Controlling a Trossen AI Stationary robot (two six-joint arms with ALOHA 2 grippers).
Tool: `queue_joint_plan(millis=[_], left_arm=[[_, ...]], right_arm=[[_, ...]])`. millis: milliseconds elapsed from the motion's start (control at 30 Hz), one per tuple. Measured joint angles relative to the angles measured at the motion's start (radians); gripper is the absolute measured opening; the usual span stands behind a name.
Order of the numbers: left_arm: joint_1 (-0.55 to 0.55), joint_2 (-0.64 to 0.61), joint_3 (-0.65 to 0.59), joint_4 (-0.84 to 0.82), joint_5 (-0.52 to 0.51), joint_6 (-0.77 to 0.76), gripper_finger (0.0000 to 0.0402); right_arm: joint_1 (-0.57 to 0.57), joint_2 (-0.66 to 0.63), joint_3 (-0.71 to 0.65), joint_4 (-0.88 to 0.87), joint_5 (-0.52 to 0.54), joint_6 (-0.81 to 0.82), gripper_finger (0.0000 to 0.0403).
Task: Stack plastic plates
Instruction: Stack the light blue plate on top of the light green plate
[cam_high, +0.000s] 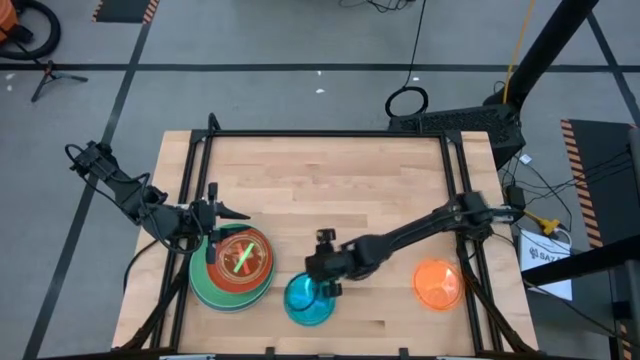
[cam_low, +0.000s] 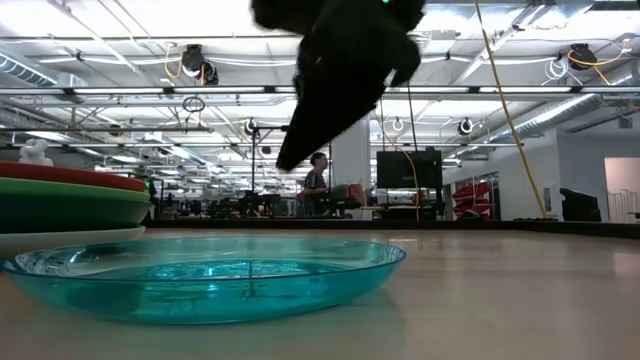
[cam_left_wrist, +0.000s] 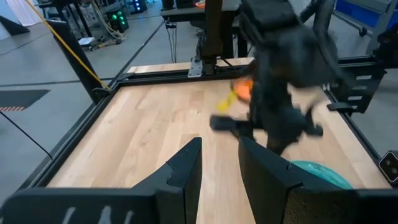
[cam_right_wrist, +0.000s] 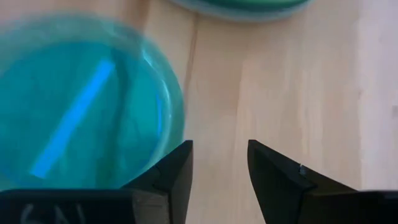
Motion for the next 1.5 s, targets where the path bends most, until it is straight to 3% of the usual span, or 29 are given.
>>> queue_joint_plan(millis=[133,267,367,467,767,1033,1133,1333,1500], left_arm=[[0.000,0.000,0.000,-0.004,0.000,0.001,0.0113],[0.000,0.000,0.000,-0.004,0.000,0.001,0.0113],[0.000,0.000,0.000,-0.004,0.000,0.001,0.0113],[0.000,0.000,0.000,-0.004,0.000,0.002,0.0113],[0.000,0.000,0.000,-0.005,0.000,0.011,0.0113],[0.000,0.000,0.000,-0.004,0.000,0.014,0.0113],[0.000,0.000,0.000,-0.005,-0.001,0.016,0.0113],[0.000,0.000,0.000,-0.006,-0.001,0.017,0.0113],[0.000,0.000,0.000,-0.007,-0.001,0.016,0.0113]], right_arm=[[-0.005,-0.166,-0.281,0.339,-0.003,0.030,0.0144],[-0.013,-0.253,-0.559,0.761,-0.030,0.085,0.0144],[-0.029,-0.253,-0.699,1.014,-0.058,0.136,0.0144],[-0.047,-0.241,-0.756,1.128,-0.080,0.177,0.0144],[-0.046,-0.238,-0.759,1.130,-0.081,0.175,0.0144],[-0.032,-0.144,-0.713,1.157,-0.083,0.187,0.0144],[-0.034,-0.099,-0.629,1.089,-0.118,0.180,0.0144],[-0.035,-0.041,-0.454,0.780,-0.133,0.154,0.0144],[-0.035,-0.031,-0.409,0.717,-0.133,0.158,0.0144]])
